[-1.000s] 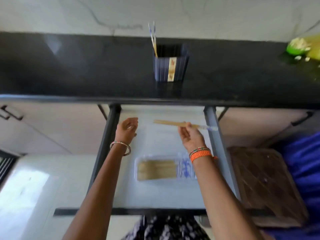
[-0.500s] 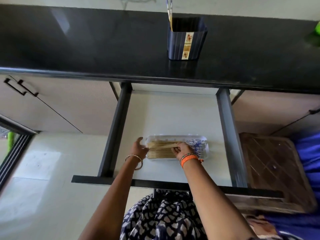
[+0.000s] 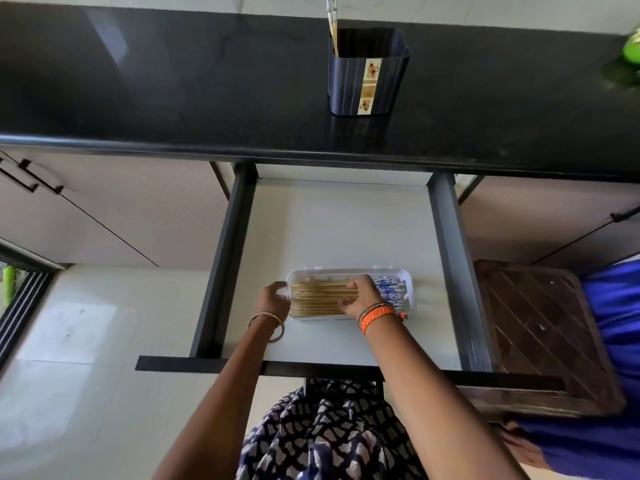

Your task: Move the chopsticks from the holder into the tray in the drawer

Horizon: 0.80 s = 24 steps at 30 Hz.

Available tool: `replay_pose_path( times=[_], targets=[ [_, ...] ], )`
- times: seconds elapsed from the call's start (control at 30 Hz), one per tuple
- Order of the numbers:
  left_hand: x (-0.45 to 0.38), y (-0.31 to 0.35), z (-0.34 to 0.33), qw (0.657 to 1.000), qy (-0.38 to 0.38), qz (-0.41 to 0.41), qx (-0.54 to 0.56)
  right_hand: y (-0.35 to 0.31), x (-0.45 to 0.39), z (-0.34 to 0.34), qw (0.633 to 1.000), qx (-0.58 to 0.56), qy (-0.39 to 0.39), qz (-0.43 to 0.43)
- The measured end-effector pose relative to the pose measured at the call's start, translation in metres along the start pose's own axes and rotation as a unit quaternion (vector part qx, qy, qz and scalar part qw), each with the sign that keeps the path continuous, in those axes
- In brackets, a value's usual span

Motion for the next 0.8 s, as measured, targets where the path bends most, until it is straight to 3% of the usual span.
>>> replay_pose_path(
  times=[0.17, 0.3, 0.43, 0.57, 0.67, 0.8],
  targets=[
    [0.001, 0.040, 0.004, 0.998, 0.057, -0.037, 0.007, -0.043, 0.034, -0.013, 0.995, 0.049, -0.083, 0.031],
    [-0.007, 0.133, 0.006, 0.985, 0.067, -0.140, 0.078, -0.146, 0.072, -0.020, 0.973, 0.102, -0.058, 0.197],
    [-0.019, 0.254, 0.005, 0.954, 0.019, -0.267, 0.137, -0.274, 0.113, -0.039, 0.907, 0.163, 0.012, 0.387],
    [-0.043, 0.348, 0.008, 0.929, 0.004, -0.333, 0.160, -0.379, 0.134, -0.071, 0.832, 0.226, 0.083, 0.500],
    [-0.076, 0.388, 0.009, 0.928, 0.047, -0.343, 0.139, -0.434, 0.121, -0.114, 0.800, 0.289, 0.084, 0.519],
    [-0.115, 0.413, -0.009, 0.938, 0.064, -0.328, 0.091, -0.465, 0.075, -0.180, 0.701, 0.533, 0.117, 0.459]
  ],
)
Point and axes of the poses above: each hand's wrist, its own x-axis away from the middle knuckle, its own z-axis out of the back of the hand, y = z × x, the point moved 6 cm from there along -x, towards the middle knuckle, and after that the axes turned 10 degrees about x, right-handed, at the moved point
